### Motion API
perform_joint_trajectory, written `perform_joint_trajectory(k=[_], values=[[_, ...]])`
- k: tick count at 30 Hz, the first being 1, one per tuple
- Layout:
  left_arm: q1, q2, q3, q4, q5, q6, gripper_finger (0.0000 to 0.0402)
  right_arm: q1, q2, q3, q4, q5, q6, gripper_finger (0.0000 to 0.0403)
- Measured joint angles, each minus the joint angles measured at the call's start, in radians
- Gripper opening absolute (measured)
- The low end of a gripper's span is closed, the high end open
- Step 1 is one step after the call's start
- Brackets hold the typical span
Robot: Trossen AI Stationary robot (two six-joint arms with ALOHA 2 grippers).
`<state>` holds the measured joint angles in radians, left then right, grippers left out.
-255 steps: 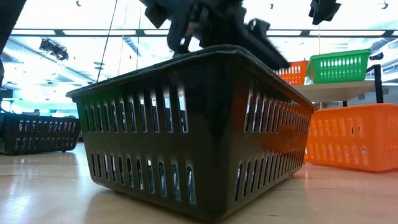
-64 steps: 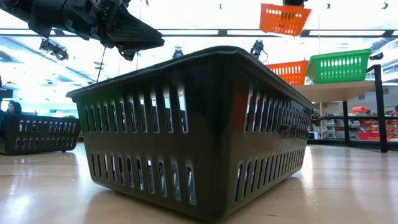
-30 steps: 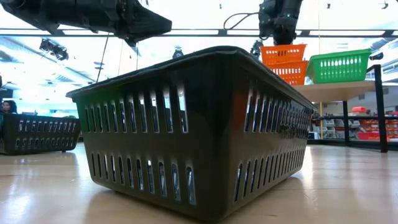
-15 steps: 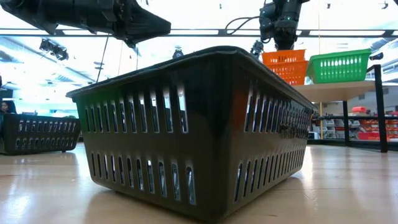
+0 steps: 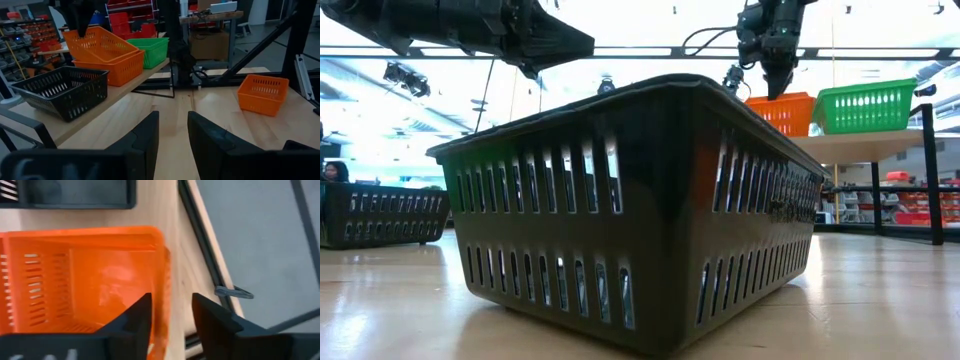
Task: Stack baskets on shelf by color
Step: Stack the top orange bin on top of the orange bin on the shelf
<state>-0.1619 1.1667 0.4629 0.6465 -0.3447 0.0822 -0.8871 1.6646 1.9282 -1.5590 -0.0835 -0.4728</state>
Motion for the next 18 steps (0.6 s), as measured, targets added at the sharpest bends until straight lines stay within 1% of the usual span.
perform_joint_trajectory(k=[5,9,13,18], values=[[0.000,0.000,0.000,0.000,0.000,0.000,0.0110,0.000,-0.022,0.000,0.011,0.011,0.001,0.0189],[0.000,0.000,0.000,0.000,0.000,-0.001,0.0110,0.000,-0.023,0.000,0.012,-0.019,0.036,0.0200],[0.000,0.000,0.000,-0.003,0.000,-0.005,0.0110,0.000,-0.023,0.000,0.009,-0.030,0.029,0.0184],[0.000,0.000,0.000,-0.014,0.000,-0.014,0.0110,0.000,-0.023,0.000,-0.013,-0.120,0.032,0.0144]])
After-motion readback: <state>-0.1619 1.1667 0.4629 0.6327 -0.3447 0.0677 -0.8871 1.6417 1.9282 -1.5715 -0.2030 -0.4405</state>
